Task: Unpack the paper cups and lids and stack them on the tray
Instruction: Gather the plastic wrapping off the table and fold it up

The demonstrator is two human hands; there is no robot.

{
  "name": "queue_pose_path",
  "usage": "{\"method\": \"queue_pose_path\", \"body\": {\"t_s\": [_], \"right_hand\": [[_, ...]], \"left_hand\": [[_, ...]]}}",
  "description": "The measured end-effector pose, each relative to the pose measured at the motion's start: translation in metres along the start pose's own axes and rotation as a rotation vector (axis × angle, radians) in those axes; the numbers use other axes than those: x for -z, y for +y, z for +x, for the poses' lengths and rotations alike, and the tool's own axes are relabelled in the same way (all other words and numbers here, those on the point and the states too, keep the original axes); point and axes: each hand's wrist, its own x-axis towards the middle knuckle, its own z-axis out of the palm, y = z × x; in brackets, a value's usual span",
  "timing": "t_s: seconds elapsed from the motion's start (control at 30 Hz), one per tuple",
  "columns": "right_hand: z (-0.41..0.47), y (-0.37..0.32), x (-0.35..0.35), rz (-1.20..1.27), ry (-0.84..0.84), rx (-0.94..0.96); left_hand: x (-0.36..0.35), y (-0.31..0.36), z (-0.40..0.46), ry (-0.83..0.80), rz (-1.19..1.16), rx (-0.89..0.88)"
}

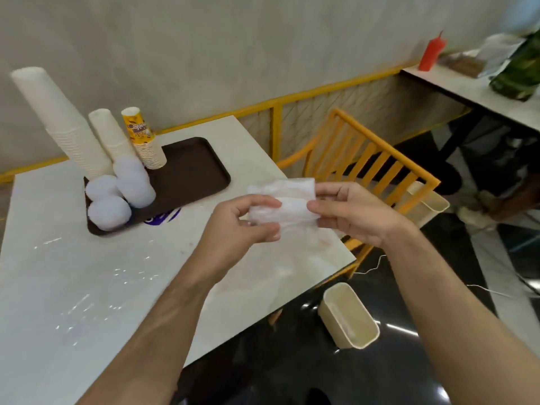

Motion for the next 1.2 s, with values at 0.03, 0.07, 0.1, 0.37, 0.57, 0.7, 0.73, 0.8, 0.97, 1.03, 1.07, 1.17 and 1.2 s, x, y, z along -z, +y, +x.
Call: {"method": "queue_pose_path", "body": {"t_s": [0.03, 0.07, 0.1, 0.37, 0.57, 0.7, 0.73, 0.8, 0.97, 1.03, 1.07, 1.17, 1.2], "right_hand": [[-0.01, 0.01, 0.022, -0.008, 0.041, -0.007], [-0.02, 0.021, 0.042, -0.025, 0.085, -0.014], [-0.03, 0.033, 0.062, -0.039, 0.12, -0.023], [-0.093, 0.164, 0.185, 0.285, 0.51, -0.19], [-0.1, 0.318, 0.216, 0.467, 0.843, -0.423], [-0.088, 0.409, 0.225, 0.55, 0.913, -0.55], [-0.082, 0.43, 0.227, 0.566, 0.929, -0.574], [-0.068, 0.472, 0.231, 0.597, 0.954, -0.616], [-0.023, 0.559, 0.238, 0.581, 0.985, -0.701], [-0.009, 0.587, 0.239, 0.534, 1.018, -0.74], [-0.003, 0.598, 0.24, 0.517, 1.035, -0.763], [0.003, 0.614, 0.24, 0.488, 1.025, -0.801], [0.003, 0.612, 0.238, 0.466, 1.012, -0.802]], "left_hand": [[-0.021, -0.004, 0.006, -0.017, 0.029, -0.001], [-0.043, -0.009, 0.012, -0.037, 0.056, 0.005], [-0.064, -0.016, 0.018, -0.062, 0.074, 0.017], [-0.197, -0.1, 0.064, -0.205, 0.377, 0.009], [-0.238, -0.187, 0.103, -0.36, 1.108, -0.354], [-0.248, -0.232, 0.134, -0.415, 1.313, -0.553], [-0.249, -0.244, 0.138, -0.416, 1.322, -0.597], [-0.248, -0.261, 0.145, -0.398, 1.287, -0.674], [-0.243, -0.276, 0.156, -0.37, 1.134, -0.739], [-0.244, -0.277, 0.156, -0.349, 1.12, -0.724], [-0.245, -0.276, 0.155, -0.348, 1.112, -0.717], [-0.247, -0.272, 0.154, -0.34, 1.113, -0.707], [-0.248, -0.27, 0.153, -0.332, 1.119, -0.698]]}}
